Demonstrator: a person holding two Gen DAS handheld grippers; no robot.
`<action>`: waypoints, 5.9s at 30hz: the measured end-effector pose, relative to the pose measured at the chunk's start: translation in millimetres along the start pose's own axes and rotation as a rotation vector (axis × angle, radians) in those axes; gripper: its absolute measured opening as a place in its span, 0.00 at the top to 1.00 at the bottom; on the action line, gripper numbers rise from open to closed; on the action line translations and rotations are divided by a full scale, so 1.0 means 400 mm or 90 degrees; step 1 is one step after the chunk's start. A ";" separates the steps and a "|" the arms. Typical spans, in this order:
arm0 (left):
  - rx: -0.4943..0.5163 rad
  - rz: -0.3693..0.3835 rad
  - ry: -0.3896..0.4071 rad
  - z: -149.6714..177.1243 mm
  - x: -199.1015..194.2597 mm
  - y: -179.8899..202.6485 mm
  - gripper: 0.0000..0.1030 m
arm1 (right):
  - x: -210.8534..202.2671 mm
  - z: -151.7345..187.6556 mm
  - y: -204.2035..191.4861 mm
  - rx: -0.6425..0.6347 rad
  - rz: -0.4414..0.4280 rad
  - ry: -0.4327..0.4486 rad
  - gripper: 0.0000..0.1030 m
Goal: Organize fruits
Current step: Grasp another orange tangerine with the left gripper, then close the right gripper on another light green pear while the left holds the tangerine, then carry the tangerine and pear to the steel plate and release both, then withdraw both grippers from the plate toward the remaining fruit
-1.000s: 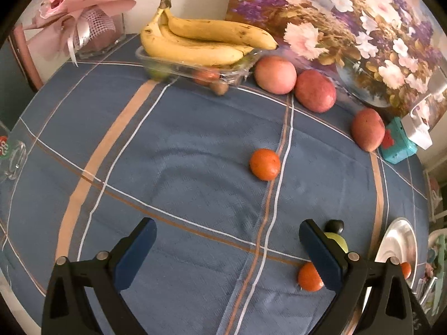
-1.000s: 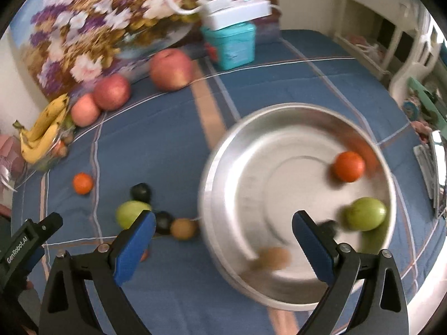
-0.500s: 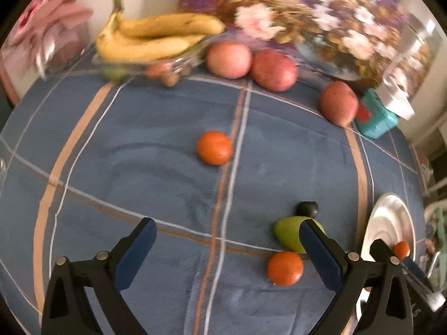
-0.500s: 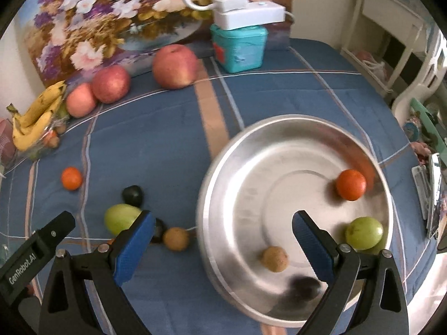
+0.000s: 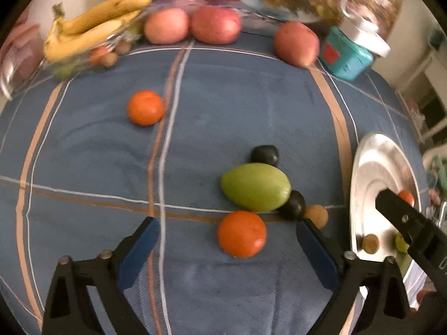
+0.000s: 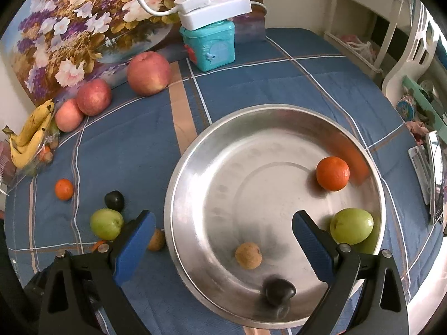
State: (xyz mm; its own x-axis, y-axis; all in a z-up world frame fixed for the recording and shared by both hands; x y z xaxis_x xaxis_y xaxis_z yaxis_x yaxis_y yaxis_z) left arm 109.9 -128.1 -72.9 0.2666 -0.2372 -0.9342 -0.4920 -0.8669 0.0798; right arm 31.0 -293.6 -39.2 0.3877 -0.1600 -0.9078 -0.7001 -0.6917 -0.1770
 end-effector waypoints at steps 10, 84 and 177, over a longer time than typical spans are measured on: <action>0.001 0.015 -0.020 0.003 0.027 0.018 0.53 | 0.006 0.003 0.003 0.002 0.002 -0.006 0.05; -0.296 0.032 0.104 0.013 -0.130 -0.381 0.63 | 0.061 0.089 -0.368 -0.171 -0.184 -0.082 0.46; -0.140 -0.069 0.071 -0.030 -0.080 -0.166 0.00 | 0.002 -0.073 0.060 0.014 -0.027 0.010 0.06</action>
State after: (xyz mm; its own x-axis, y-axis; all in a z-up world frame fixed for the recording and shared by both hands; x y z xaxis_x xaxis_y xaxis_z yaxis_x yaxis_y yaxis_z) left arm 144.0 -68.4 -44.2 0.4034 -0.1748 -0.8982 -0.2679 -0.9611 0.0667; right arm 31.9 -331.0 -33.2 0.4273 -0.1419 -0.8929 -0.6956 -0.6825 -0.2244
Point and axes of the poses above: each gripper's, at about its wrist camera, not at the fingertips, and x roughly the way its jaws point, y to its right, z to its underside, the point moved 1 cm from there along x, roughly the way its jaws point, and after that the axes turned 11 degrees about x, right-handed, at the moved point
